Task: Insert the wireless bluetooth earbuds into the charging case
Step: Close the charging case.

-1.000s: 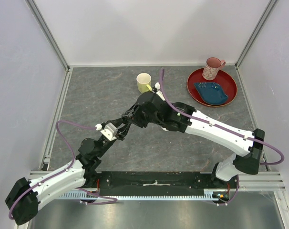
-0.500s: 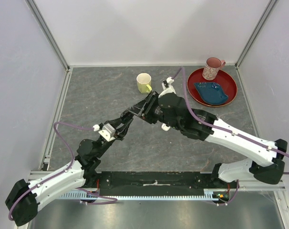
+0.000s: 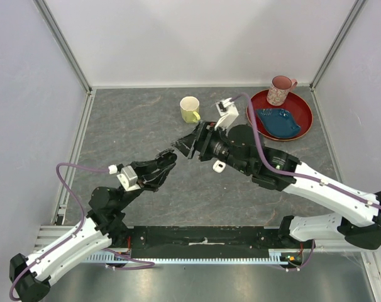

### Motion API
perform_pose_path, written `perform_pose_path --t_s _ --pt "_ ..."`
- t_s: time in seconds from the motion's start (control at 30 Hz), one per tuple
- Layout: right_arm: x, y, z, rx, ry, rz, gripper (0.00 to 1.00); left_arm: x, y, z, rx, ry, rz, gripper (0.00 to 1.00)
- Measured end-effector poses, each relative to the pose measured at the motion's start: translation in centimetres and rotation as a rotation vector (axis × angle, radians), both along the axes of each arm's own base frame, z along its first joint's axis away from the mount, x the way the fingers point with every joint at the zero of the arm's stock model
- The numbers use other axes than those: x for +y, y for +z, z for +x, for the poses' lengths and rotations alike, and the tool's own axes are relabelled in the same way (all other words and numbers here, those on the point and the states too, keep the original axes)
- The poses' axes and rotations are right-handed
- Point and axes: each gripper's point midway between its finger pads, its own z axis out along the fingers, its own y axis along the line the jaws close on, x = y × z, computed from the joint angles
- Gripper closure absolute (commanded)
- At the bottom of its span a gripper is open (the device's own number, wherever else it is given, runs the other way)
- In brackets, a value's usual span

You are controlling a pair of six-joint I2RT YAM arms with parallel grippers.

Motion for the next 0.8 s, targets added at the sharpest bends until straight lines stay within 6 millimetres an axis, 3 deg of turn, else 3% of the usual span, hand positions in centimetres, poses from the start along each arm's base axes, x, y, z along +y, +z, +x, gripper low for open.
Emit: perform_pose_path --t_s 0.17,0.37,0.8 --pt "1.9 -1.7 0.0 -0.033 0.073 -0.089 0.25 -1.4 0.1 -1.9 0.038 -0.135 0.027 0.98" --pt "2.4 -3.0 0.1 -0.054 0.104 -0.161 0.24 -2.4 -0.7 -3.3 0.085 -0.24 0.049 0.98" --pt "2.3 -6.9 -0.4 -0.004 0.144 -0.283 0.25 -2.8 -1.1 -3.7 0.12 -0.273 0.066 0.98"
